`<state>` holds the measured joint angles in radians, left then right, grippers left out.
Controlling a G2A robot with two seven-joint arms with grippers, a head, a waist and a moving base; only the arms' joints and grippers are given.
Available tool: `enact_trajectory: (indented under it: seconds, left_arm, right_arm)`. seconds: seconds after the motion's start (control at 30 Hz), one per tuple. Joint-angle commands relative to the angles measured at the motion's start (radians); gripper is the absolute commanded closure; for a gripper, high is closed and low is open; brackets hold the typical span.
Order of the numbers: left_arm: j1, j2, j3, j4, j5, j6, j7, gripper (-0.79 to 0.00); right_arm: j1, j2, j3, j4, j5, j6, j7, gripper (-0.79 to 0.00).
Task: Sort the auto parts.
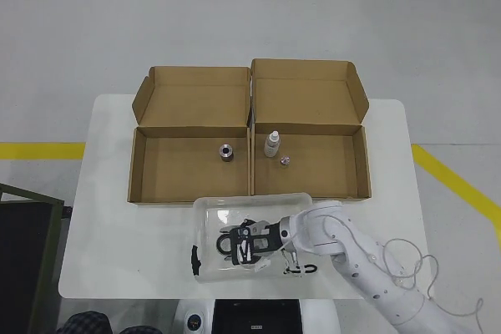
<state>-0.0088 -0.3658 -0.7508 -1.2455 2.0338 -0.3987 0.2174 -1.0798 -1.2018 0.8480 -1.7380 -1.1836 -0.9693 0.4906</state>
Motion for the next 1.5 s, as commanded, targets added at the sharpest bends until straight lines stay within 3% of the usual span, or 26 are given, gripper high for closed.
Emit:
enact_trajectory:
  seconds: [0.0,0.7,1.47]
  left_arm:
    - [0.000,0.000,0.000,0.000,0.000,0.000,0.000,-0.785]
    - [0.000,0.000,0.000,0.000,0.000,0.000,0.000,-0.785]
    - [0.000,0.000,0.000,0.000,0.000,0.000,0.000,-0.785]
  right_arm:
    - [-0.004,0.005,0.016,-0.008,0.011,-0.002,-0.008,0.000]
    - [-0.072,0.055,0.197,-0.100,0.139,-0.007,-0.091,0.000]
    - [-0.090,0.073,0.263,-0.132,0.202,0.040,-0.221,0.000]
